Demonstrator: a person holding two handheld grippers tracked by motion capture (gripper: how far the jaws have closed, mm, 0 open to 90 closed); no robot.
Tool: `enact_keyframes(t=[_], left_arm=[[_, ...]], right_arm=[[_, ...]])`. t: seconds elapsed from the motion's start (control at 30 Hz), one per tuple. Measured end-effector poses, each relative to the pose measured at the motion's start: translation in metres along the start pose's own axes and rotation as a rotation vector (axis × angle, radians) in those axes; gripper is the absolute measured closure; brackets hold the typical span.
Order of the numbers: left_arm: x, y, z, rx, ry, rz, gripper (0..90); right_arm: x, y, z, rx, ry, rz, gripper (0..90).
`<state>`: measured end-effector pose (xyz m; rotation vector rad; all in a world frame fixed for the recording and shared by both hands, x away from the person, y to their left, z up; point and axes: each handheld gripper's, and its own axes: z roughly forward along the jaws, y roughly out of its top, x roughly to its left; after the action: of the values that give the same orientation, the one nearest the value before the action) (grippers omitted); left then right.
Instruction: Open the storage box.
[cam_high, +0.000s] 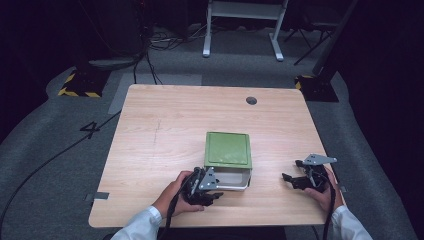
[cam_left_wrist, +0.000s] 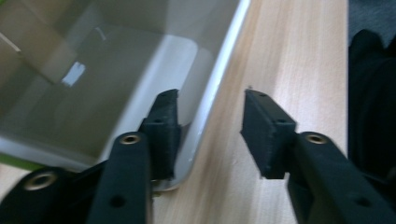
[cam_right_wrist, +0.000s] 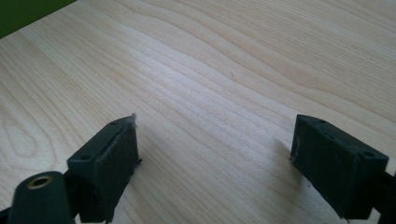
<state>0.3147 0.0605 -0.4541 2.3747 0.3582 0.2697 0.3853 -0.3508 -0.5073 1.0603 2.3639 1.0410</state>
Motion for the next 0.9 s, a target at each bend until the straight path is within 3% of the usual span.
enact_keyframes(t=[0.13, 0.37, 0.5, 0.9], left_arm=[[0.001, -0.001, -0.001, -0.008, -0.003, 0.007, 69.3], [-0.001, -0.002, -0.004, -0.008, -0.016, 0.026, 72.0], [-0.003, -0.002, -0.011, -0.044, -0.063, 0.025, 78.6], [-0.009, -0.007, -0.012, -0.03, -0.06, 0.026, 76.1]], right_arm=[[0.0, 0.0, 0.0, 0.0, 0.0, 0.0, 15.0], [0.0, 0.0, 0.0, 0.0, 0.0, 0.0, 15.0], [0.0, 0.0, 0.0, 0.0, 0.0, 0.0, 15.0], [0.0, 0.0, 0.0, 0.0, 0.0, 0.0, 15.0]])
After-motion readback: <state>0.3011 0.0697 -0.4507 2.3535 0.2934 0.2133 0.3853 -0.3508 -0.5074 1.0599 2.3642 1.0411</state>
